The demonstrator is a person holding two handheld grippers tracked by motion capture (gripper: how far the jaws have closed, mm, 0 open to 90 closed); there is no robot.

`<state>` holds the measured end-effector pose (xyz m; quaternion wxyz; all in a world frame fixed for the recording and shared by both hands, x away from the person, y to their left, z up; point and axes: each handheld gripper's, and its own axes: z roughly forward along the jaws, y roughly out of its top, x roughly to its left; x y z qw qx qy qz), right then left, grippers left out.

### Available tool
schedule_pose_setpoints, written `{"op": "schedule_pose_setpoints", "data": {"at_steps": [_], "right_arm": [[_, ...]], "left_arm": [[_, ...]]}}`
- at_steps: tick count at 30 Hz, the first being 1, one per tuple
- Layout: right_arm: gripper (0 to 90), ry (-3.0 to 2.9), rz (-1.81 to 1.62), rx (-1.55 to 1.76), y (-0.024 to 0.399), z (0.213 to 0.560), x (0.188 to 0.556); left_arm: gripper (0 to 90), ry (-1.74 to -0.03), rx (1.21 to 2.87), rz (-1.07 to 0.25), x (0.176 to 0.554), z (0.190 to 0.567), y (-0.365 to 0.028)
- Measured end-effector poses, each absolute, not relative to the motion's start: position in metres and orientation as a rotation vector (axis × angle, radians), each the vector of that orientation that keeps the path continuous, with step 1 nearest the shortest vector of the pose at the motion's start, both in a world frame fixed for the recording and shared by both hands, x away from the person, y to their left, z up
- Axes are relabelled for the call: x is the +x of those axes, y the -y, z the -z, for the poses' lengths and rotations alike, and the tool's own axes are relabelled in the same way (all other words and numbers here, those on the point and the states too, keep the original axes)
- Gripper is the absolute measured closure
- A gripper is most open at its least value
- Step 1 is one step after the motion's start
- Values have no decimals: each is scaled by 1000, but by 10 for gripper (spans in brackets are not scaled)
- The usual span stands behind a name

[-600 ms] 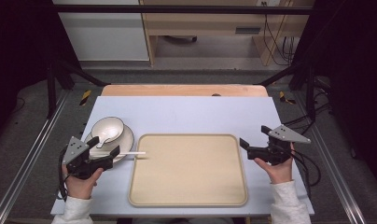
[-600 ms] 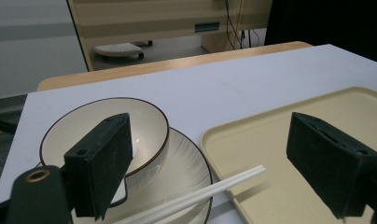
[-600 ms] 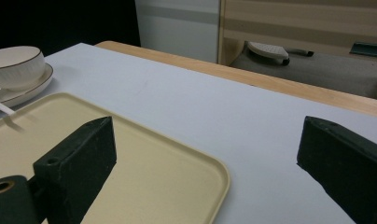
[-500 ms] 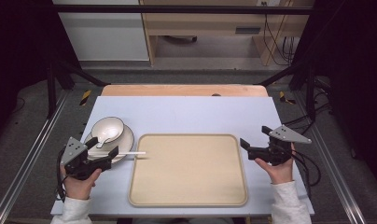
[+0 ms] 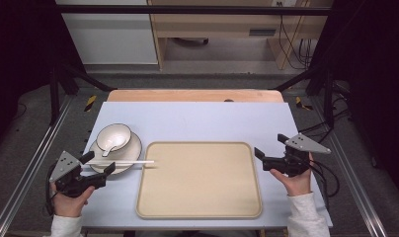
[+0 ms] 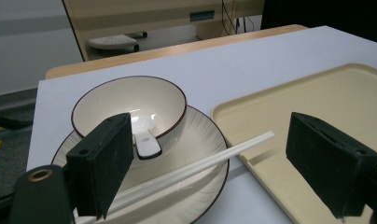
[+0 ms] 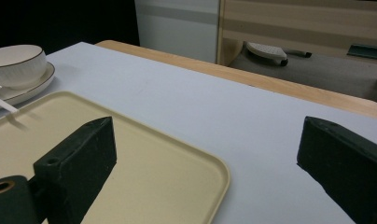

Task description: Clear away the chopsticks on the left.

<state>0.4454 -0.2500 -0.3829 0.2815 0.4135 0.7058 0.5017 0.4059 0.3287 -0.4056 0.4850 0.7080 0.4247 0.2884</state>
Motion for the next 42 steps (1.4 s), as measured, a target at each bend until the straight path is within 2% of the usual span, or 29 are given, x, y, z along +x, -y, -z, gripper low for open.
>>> {"op": "schedule_pose_setpoints", "data": {"at_steps": [9,22,36,42], "right_arm": [[51,-1908,-1339,1099,247,384,445],[52,-1936,-1320,1089,244,387,447],[53,-1944,-1312,1101,242,388,447],[54,-1947,-1312,1099,241,389,448]], "left_arm": [[152,-1034,1757,-685,402,408,-344],[164,-1047,1926,-684,418,427,-344],[324,-1063,2044,-687,445,453,-342],[363,-1063,2065,-703,448,454,-340]]}}
